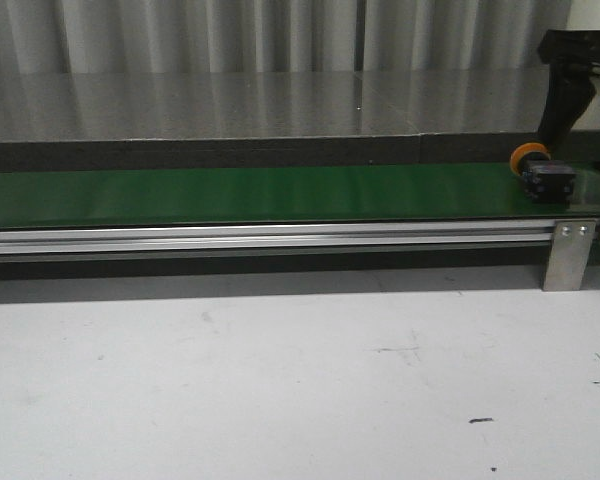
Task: Move button from left to right
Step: 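Lower the right gripper onto the switch at the belt end and grasp it, then lift the switch with the right gripper and move it over the green tray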
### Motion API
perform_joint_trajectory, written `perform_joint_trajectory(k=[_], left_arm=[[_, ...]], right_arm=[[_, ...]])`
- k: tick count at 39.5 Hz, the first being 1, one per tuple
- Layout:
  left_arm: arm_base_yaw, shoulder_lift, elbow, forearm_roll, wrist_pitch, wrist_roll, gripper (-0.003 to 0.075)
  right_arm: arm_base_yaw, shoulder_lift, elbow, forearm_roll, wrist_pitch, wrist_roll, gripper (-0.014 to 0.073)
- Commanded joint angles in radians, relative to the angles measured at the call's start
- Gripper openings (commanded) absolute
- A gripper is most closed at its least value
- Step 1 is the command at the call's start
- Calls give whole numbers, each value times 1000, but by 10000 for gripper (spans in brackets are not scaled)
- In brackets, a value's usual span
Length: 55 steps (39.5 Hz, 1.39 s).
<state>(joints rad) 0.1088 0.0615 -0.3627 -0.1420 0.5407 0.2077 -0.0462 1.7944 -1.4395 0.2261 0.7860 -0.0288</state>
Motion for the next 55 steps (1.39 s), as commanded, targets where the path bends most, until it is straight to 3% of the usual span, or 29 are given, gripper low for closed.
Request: perform_joint_trajectory(k=[1,15,29,33,55], left_arm=[[-4,11,-26,-15,-82,-5,-21],[-4,11,-26,-15,-82,-5,-21],[-4,11,-26,-15,-82,-5,-21],[-4,11,-26,-15,-82,-5,-21],[-4,11,-26,-15,-82,-5,-21]], right_arm=[[-4,20,-96,27,26,-21,615],[-3,59,-121,81,15,-62,596],[-3,71,-121,80,41,-63,229],[-3,67,-121,80,47,-72,174],[-50,-52,-134,31,21,-89,171]])
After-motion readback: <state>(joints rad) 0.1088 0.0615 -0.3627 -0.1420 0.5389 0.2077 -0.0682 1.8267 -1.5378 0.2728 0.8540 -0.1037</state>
